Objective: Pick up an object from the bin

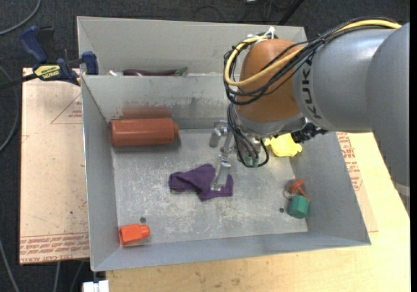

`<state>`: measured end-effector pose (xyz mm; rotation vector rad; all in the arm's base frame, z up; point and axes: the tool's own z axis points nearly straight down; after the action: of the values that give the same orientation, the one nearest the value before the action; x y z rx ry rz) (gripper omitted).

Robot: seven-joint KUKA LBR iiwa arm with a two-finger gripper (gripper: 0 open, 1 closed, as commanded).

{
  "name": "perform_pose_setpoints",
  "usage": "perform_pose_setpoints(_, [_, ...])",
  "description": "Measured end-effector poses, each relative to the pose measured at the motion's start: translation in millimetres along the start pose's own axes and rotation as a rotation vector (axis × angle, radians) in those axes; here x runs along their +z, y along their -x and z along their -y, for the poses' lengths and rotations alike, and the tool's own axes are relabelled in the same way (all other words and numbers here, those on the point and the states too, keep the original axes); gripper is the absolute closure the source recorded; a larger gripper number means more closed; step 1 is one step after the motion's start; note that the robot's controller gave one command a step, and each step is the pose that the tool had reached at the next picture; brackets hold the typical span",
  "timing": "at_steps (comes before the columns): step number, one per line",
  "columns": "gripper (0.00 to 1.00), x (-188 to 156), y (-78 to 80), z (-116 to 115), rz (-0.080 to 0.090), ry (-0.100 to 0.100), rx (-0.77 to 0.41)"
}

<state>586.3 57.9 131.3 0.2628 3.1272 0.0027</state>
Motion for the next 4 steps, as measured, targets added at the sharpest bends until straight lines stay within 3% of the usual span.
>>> perform_pose_setpoints(1, [0.00,46,-5.4,-12,-0.007,0.000,0.084])
perform_pose_setpoints(2, [1.00,60,-16.6,-11,0.003,0.002,-0.011])
perform_pose_setpoints(4, [1.00,59,-16.8,-11,0.002,0.002,-0.011])
